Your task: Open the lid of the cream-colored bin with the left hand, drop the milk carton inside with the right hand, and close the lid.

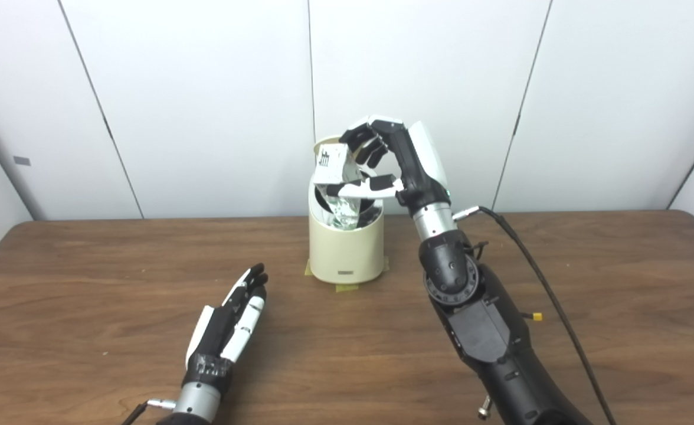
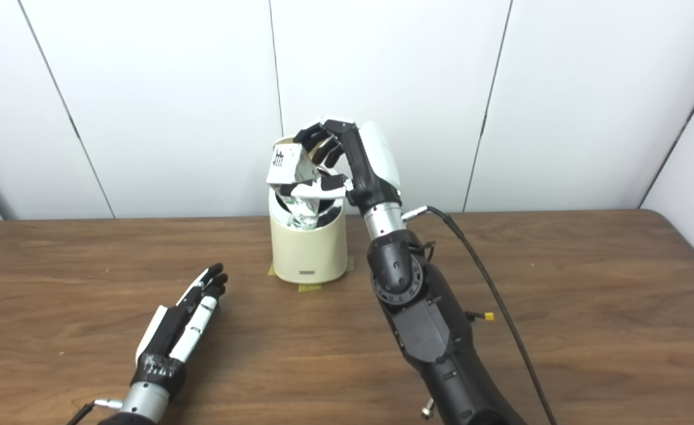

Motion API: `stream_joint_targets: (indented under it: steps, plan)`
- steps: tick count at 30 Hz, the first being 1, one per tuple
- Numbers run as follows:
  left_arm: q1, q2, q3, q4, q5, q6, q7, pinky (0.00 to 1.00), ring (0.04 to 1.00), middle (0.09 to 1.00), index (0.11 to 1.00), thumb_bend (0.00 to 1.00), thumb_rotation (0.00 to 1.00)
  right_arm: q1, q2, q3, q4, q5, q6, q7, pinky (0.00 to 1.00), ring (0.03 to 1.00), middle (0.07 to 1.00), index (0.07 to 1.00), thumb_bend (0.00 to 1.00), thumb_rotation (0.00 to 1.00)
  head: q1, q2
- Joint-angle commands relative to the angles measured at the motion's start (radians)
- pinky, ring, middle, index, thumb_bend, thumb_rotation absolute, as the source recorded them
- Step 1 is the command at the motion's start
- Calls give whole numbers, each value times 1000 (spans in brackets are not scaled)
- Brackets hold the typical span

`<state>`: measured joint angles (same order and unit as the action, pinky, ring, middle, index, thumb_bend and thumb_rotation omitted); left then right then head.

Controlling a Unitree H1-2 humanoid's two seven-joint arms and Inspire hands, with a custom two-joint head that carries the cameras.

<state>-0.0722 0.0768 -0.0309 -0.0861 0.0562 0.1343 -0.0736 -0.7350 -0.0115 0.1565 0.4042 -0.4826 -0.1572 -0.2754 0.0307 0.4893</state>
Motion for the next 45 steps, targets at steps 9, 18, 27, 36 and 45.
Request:
stream_joint_targets:
  steps: [9, 18, 27, 36, 45]
  plan:
    - [-10, -14, 8, -39, -29, -13, 0, 970, 933, 929, 959, 310, 680, -102, -5, -18, 10, 10, -74, -53, 361, 430, 493, 483, 503, 0, 4, 27]
    - [-4, -16, 5, -41, -28, -17, -2, 978, 929, 927, 956, 289, 628, -109, -8, -13, 2, 3, -79, -64, 384, 432, 500, 470, 504, 0, 2, 35]
    - [5, -17, 5, -71, -31, -7, -2, 959, 935, 927, 954, 296, 632, -85, -15, -2, 16, 12, -80, -35, 354, 432, 502, 471, 503, 0, 16, 50]
    - [21, -10, 14, -114, -35, 11, -5, 932, 923, 933, 981, 212, 525, -57, -27, 10, 50, 39, -123, 7, 402, 445, 525, 513, 508, 0, 20, 48]
    - [43, -24, 24, -162, -71, 10, -10, 904, 934, 960, 1000, 207, 275, -32, -27, 28, 45, -4, -115, -13, 614, 741, 780, 635, 928, 135, 23, 56]
